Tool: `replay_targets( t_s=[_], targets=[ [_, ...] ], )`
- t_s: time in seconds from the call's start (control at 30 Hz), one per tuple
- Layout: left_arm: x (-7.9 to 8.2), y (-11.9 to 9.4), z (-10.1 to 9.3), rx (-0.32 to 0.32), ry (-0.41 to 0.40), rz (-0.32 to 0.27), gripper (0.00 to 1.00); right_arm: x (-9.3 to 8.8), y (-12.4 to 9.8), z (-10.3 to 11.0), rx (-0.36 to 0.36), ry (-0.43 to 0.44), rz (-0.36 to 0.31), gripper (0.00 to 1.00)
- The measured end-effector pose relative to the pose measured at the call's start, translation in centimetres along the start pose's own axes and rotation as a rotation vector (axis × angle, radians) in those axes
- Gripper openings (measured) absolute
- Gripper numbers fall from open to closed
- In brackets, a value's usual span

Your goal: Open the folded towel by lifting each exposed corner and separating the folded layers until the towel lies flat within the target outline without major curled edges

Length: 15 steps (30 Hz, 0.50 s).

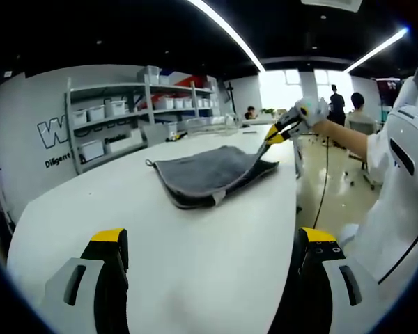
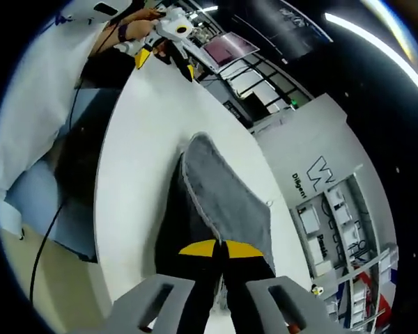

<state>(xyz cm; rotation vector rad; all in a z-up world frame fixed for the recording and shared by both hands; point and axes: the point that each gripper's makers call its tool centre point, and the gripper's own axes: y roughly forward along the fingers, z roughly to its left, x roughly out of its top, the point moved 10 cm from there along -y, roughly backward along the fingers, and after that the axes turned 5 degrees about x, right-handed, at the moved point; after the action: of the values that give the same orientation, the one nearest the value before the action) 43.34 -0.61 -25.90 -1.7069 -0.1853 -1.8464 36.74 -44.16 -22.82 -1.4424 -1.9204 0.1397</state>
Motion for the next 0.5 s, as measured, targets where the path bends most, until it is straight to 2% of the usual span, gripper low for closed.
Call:
replay_targets(
  t_s=[0.5],
  targets=[
    [-0.1,-0.4,0.0,0.012,-0.003,-0.003,0.99,1.3,0.4,-3.0,-0.019,-0.045,-0.008,0.0]
  ],
)
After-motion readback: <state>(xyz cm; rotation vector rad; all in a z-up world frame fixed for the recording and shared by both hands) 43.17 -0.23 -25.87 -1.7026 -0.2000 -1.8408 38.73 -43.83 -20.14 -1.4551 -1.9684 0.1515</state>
